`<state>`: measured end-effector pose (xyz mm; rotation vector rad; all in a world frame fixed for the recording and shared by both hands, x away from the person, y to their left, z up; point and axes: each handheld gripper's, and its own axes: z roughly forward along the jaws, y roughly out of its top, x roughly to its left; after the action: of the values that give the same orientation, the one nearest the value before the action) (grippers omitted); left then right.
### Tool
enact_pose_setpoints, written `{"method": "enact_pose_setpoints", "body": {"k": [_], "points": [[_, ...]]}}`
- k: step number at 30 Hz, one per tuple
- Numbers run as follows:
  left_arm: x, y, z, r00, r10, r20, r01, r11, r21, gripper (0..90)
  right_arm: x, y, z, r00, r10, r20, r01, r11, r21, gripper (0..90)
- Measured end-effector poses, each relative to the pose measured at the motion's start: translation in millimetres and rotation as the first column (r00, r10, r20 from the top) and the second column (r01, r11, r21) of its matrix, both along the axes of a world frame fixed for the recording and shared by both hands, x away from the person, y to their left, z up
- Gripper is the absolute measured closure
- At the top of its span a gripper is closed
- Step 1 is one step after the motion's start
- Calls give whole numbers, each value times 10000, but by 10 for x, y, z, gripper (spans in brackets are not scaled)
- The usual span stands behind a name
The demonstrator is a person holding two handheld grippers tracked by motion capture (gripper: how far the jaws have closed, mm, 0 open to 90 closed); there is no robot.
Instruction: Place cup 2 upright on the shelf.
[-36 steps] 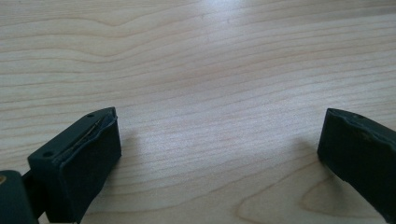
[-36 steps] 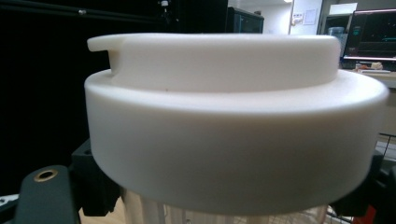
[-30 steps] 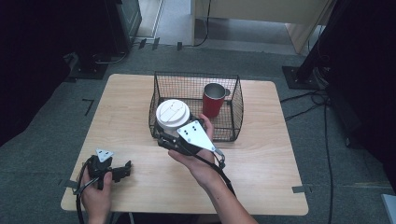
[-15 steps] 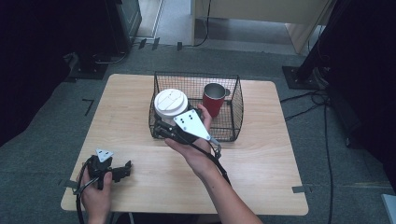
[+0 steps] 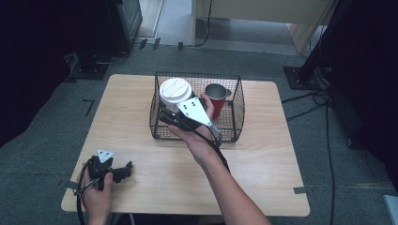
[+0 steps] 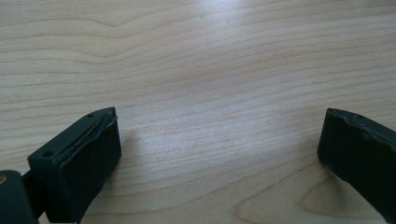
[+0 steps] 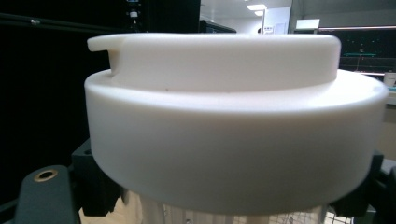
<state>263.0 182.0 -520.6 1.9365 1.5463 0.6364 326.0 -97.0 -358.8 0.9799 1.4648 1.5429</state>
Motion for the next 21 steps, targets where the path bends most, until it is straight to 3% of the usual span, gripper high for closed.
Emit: {"method": "enact_pose_setpoints", "body": {"k": [14,21], "points": [[0,-1,-1,10000,8,17,-8,10000,-6,0,378,4,-76,9986,-527,-57,525,9980,-344,159],[2,-2,0,10000,15,16,-15,10000,-5,0,554,6,-109,9976,-652,-226,646,9975,-274,159]]}}
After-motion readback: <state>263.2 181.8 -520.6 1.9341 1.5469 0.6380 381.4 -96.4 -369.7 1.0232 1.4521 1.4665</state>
